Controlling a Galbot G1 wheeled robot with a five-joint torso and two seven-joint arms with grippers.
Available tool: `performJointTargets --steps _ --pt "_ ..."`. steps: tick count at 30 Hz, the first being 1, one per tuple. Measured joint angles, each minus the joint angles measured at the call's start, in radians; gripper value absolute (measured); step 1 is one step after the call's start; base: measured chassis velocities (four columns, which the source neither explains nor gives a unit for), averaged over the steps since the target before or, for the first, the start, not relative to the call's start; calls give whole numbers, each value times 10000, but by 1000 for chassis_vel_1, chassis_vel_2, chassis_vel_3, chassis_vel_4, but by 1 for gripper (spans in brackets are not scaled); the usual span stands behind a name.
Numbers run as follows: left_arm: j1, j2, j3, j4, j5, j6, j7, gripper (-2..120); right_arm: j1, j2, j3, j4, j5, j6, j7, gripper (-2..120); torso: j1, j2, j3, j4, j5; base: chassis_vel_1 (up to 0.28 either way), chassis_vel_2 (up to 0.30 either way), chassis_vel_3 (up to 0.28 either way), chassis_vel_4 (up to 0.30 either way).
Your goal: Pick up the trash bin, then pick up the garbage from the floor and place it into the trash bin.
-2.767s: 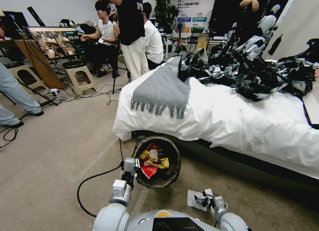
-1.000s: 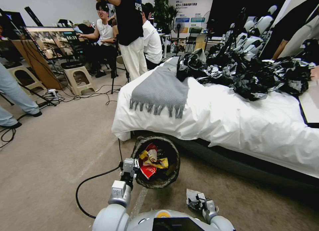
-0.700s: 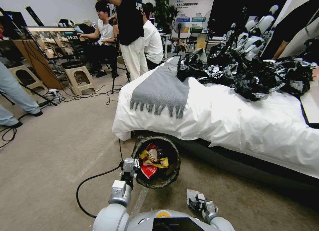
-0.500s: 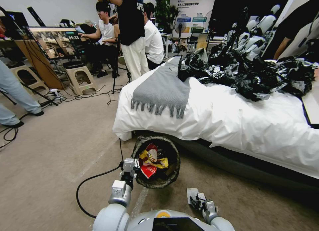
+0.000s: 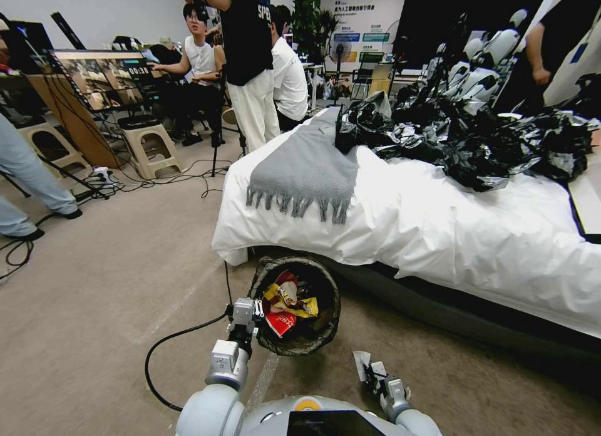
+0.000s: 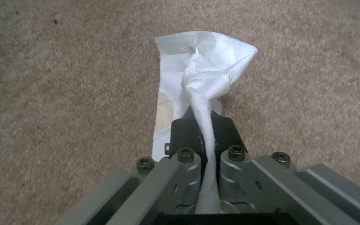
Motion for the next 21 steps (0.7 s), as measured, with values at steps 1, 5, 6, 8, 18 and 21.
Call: performJointTargets --steps 1,5,6,8,18,21 --pt "0 0 0 0 0 0 0 0 0 0 0 0 0 0 0 0 0 0 0 0 0 0 0 0 0" --pt "-6 -1 -10 -2 1 0 1 0 58 8 2 10 -34 84 -12 0 0 0 0 2 0 0 0 0 0" --pt "-10 -2 -13 -4 0 0 1 0 65 23 20 48 -58 123 -13 0 0 0 0 2 -2 0 0 0 0" --pt "-21 -4 -19 -9 0 0 2 0 68 91 112 212 -267 230 -13 0 0 0 0 2 -3 0 0 0 0" --pt "3 43 -66 -26 -5 4 1 0 353 702 471 1532 -1537 3228 -237 0 0 0 1 4 -3 0 0 0 0" --pt "18 41 -61 -26 -3 3 0 0 569 862 646 2045 -2032 4503 -898 0 0 0 0 5 -8 0 0 0 0"
